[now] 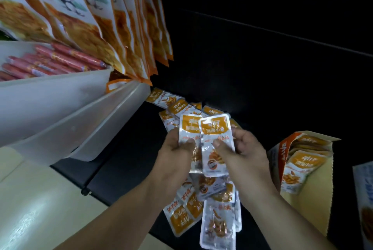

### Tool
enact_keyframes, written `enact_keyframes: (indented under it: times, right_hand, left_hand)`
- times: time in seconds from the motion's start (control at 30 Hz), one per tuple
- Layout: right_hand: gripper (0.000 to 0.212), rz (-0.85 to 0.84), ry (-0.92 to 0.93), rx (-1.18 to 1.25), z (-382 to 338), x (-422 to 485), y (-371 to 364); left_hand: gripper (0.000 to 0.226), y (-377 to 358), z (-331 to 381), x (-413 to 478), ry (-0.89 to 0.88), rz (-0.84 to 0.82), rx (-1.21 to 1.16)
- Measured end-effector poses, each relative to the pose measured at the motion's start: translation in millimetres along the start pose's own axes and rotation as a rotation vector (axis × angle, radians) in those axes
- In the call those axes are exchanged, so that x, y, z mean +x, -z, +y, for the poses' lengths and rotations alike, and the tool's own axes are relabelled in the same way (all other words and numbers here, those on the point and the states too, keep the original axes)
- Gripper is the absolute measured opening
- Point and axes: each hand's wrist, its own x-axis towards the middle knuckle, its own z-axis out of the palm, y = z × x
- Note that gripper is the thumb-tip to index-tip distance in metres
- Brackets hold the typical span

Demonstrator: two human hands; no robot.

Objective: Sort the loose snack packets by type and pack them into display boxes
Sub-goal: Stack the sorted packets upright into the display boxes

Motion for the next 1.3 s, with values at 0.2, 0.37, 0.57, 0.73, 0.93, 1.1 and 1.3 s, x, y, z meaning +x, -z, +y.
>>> enact_keyframes:
  times: [0.2, 0.37, 0.57, 0.73, 0.93, 1.1, 1.3]
  right_hand:
    - [0.030, -0.084, 0.069, -0.133, -8.5, -20.7, 8.5]
    - [0.021, -0.058, 0.073, -0.028, -40.2, -38.6, 43.5]
    - [0.060, -0.078, 0.092, -0.047, -61.8, -56.7, 122.6]
    - [0.081, -0.136, 0.058, -0.091, -52.7, -56.2, 178.3]
    - [0.046, -0.039, 0.222, -0.291, -22.1, -54.7, 189.6]
    - [0.045, 0.119, 0.384, -0.561, 15.4, -35.2, 182.3]
    - [0.057, 0.317, 0.457, -0.810, 34.8, -18.8, 178.2]
  left_hand:
    - [0.025, -27.3, 18.5, -28.8, -0.071, -0.161, -0.122]
    - [0.028, -49.2, 26.3, -42.5, -0.321, -0.242, 0.031]
    - [0.028, -90.5, 18.1, -61.8, -0.497, -0.327, 0.193]
    - [0.026, -126.4, 0.6, -67.6, -0.540, -0.448, 0.312]
    - [0.028, -148.6, -18.9, -56.0, -0.622, -0.330, 0.400]
    - [0.030, -153.6, -37.3, -52.0, -0.665, -0.203, 0.527]
    - [0.052, -149.1, -38.4, -45.1, -0.642, -0.161, 0.537]
